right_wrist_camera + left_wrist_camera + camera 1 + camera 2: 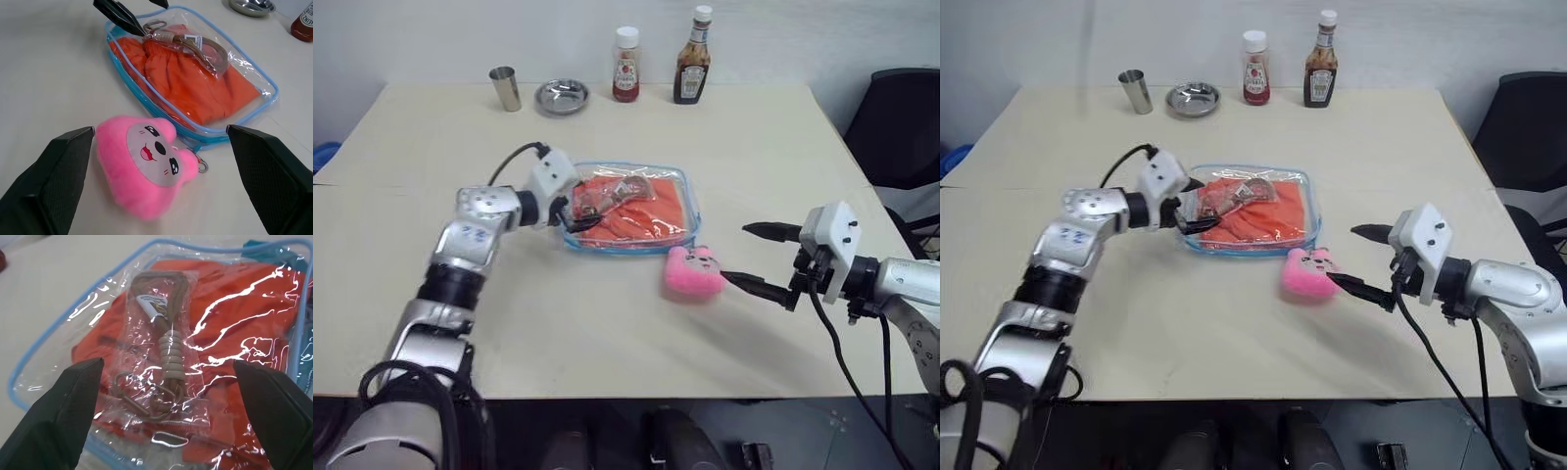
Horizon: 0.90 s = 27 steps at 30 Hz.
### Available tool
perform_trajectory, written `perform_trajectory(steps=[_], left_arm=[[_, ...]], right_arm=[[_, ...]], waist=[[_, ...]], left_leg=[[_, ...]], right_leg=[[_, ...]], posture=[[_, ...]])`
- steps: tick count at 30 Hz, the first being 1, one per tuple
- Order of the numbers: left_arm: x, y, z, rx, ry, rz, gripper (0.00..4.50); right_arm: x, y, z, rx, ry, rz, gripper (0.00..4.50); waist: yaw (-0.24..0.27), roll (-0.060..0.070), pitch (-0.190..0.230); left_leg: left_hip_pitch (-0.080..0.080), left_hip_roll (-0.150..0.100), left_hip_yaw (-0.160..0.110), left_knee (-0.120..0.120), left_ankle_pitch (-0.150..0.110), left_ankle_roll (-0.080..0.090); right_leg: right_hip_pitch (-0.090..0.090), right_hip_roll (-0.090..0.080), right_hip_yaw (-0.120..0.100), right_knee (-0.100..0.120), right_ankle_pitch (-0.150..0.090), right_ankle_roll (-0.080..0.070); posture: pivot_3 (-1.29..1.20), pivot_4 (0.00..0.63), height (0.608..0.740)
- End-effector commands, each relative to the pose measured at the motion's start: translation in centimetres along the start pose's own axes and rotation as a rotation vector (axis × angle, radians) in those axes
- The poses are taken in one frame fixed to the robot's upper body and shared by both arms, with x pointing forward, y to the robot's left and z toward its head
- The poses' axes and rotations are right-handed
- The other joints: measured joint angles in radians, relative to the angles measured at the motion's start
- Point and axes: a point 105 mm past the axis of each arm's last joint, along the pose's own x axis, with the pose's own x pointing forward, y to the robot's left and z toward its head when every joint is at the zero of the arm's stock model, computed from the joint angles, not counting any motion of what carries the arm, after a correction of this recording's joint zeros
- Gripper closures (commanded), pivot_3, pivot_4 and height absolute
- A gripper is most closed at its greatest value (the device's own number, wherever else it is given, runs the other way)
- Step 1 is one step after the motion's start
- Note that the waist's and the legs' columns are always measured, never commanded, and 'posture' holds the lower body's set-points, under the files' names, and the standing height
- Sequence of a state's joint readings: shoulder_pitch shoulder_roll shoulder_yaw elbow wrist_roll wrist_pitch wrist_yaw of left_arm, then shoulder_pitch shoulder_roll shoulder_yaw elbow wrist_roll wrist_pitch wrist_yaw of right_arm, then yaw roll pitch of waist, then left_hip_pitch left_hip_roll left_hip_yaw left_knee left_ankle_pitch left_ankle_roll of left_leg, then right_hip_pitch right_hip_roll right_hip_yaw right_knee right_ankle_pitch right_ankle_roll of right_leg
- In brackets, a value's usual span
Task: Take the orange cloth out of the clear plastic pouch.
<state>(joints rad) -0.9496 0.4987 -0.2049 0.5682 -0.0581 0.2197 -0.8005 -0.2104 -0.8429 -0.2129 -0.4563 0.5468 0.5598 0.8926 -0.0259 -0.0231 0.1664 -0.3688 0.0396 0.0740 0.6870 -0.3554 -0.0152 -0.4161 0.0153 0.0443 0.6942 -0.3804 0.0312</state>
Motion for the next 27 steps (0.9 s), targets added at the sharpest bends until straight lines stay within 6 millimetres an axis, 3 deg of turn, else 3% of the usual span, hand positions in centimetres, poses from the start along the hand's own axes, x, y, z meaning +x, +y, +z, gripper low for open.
perform_trajectory(steps=[1, 3, 6, 17, 19, 22, 25, 27], left_arm=[[1.2, 0.7, 0.8, 0.065, 0.001, 0.014, 0.02], [2.1, 0.6, 1.0, 0.056, -0.006, 0.012, 0.02], [3.1, 0.9, 1.0, 0.063, 0.009, 0.031, 0.64], [2.7, 0.8, 0.3, 0.048, -0.008, 0.025, 4.05], [1.9, 0.8, 0.4, 0.04, -0.032, 0.023, 4.31], [-0.8, 1.4, 0.5, 0.05, -0.066, 0.078, 4.31], [-6.6, 3.2, -0.2, 0.011, -0.062, 0.247, 4.31], [-10.6, 4.0, -1.9, -0.017, -0.006, 0.37, 4.31]], right_arm=[[-0.2, 0.2, 1.2, -0.031, -0.038, -0.016, 0.0], [-0.2, 0.3, 1.3, -0.029, -0.042, -0.02, 0.0], [-0.1, 0.3, 1.2, -0.032, -0.041, -0.03, 0.0], [-0.2, 0.4, 1.0, -0.041, -0.027, -0.018, 0.0], [0.0, 0.5, 1.1, -0.04, -0.029, 0.007, 0.0], [0.5, 0.5, 1.4, -0.045, -0.039, 0.042, 0.0], [1.4, 0.6, 2.0, -0.045, -0.064, 0.095, 0.0], [1.9, 0.8, 2.3, -0.045, -0.074, 0.135, 0.0]], waist=[[-0.002, 0.0, 0.0], [-0.002, 0.0, 0.0], [-0.001, 0.0, 0.0], [-0.001, 0.0, 0.0], [-0.003, 0.0, 0.0], [-0.01, 0.0, 0.0], [-0.027, 0.0, 0.0], [-0.031, 0.0, 0.0]], left_leg=[[0.0, 0.0, 0.0, 0.001, 0.0, 0.0], [0.0, 0.0, 0.0, 0.001, 0.0, 0.0], [0.0, 0.0, 0.0, 0.001, 0.0, 0.0], [0.0, 0.0, 0.0, 0.001, 0.0, 0.0], [0.0, 0.0, 0.0, 0.001, 0.0, 0.0], [0.001, 0.0, 0.0, 0.001, 0.0, 0.0], [0.001, 0.001, 0.0, 0.001, 0.0, 0.0], [0.0, 0.001, -0.002, 0.001, 0.0, -0.001]], right_leg=[[0.0, 0.0, 0.0, 0.001, 0.0, 0.0], [0.0, 0.0, 0.0, 0.002, 0.0, 0.0], [0.0, 0.0, 0.0, 0.002, 0.0, 0.0], [0.0, 0.0, 0.0, 0.003, 0.0, 0.0], [0.0, 0.0, 0.0, 0.003, 0.0, 0.0], [-0.001, 0.0, 0.0, 0.004, 0.0, 0.0], [-0.002, 0.0, 0.0, 0.006, 0.0, 0.0], [-0.003, 0.0, 0.0, 0.007, 0.0, 0.0]], posture=[[0.0, 0.15, 0.74], [0.0, 0.15, 0.74], [0.0, 0.15, 0.74], [0.0, 0.15, 0.74], [0.0, 0.15, 0.74], [0.0, 0.15, 0.74], [0.0, 0.15, 0.74], [0.0, 0.15, 0.74]])
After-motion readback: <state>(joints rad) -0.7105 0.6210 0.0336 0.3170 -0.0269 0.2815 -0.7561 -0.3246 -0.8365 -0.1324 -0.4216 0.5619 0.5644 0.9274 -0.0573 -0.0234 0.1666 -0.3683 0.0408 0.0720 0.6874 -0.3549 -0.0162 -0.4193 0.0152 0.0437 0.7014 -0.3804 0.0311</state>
